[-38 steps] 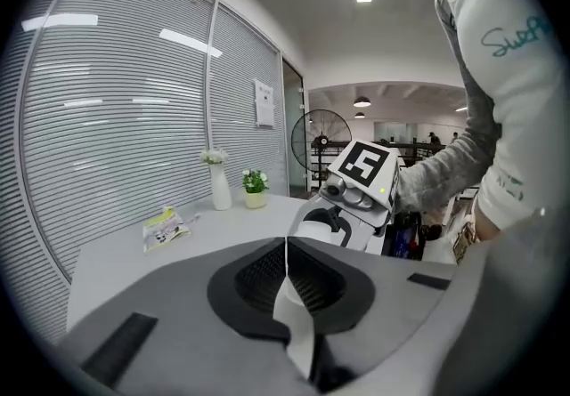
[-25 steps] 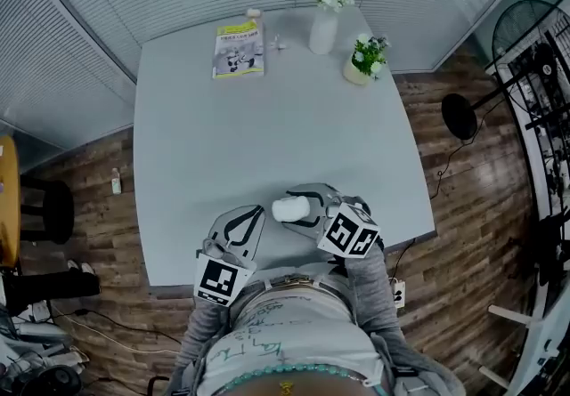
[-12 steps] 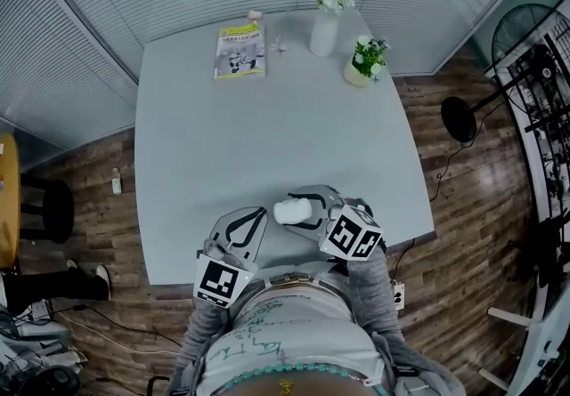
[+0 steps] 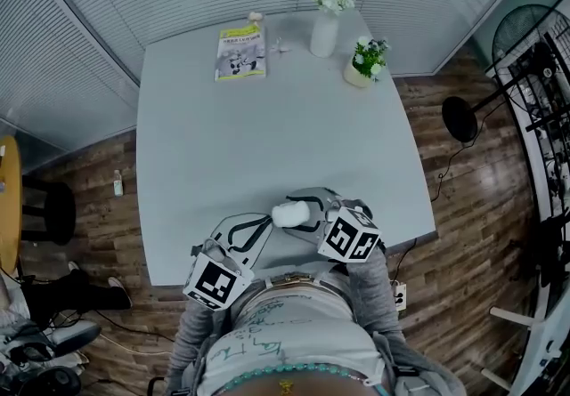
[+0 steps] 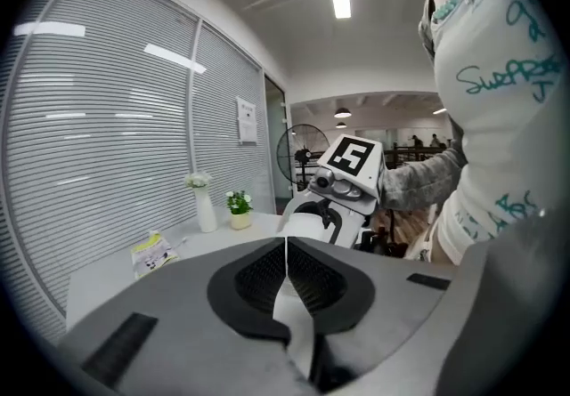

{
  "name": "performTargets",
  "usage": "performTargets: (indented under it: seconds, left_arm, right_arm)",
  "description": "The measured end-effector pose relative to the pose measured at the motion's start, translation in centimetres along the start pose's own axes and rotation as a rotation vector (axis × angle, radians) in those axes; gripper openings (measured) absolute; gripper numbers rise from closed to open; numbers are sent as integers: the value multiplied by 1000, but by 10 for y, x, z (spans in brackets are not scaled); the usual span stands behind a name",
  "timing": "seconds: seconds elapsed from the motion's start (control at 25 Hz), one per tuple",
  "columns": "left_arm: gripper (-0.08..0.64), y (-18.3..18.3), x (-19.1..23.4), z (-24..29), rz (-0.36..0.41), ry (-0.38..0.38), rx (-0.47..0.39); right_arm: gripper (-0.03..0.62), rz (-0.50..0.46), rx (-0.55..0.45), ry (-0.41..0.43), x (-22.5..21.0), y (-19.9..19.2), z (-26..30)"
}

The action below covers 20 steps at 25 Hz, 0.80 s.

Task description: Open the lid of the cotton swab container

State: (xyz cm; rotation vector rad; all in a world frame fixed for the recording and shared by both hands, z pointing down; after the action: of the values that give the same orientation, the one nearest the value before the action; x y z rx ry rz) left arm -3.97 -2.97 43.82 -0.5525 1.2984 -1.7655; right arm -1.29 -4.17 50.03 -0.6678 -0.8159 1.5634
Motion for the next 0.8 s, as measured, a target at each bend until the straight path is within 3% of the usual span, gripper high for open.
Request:
performTargets:
  seconds: [0.16, 0.36, 0.52, 0.68, 0.8]
  left_arm:
    - [55, 0, -5, -3, 137, -33, 66]
    - [171, 3, -12, -3, 202, -101, 101]
    - [232, -8, -16, 3, 305, -144, 178]
    - [247, -24, -20, 9, 416, -169, 294]
    - [247, -28, -20, 12, 445, -196, 327]
  right_arm:
    - [250, -17, 6, 2, 3, 0, 1]
    - [250, -31, 26, -3, 5, -1, 2]
    - [249, -67, 61, -5, 4, -3, 9]
    - [249, -105, 80, -7, 11, -4, 14]
    - [249, -141, 111, -10, 12, -7, 18]
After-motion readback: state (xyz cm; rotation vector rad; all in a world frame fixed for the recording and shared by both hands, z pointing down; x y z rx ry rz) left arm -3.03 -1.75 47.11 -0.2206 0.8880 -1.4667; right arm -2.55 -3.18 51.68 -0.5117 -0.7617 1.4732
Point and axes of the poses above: the fingertips, and each gripper's own axes: z forward along the fingers, x to its left, y out of its top, the point moved 1 cm from there along -z, backward along the fingers, and after that the axes turned 3 degrees about z, right-handed, at the moved point
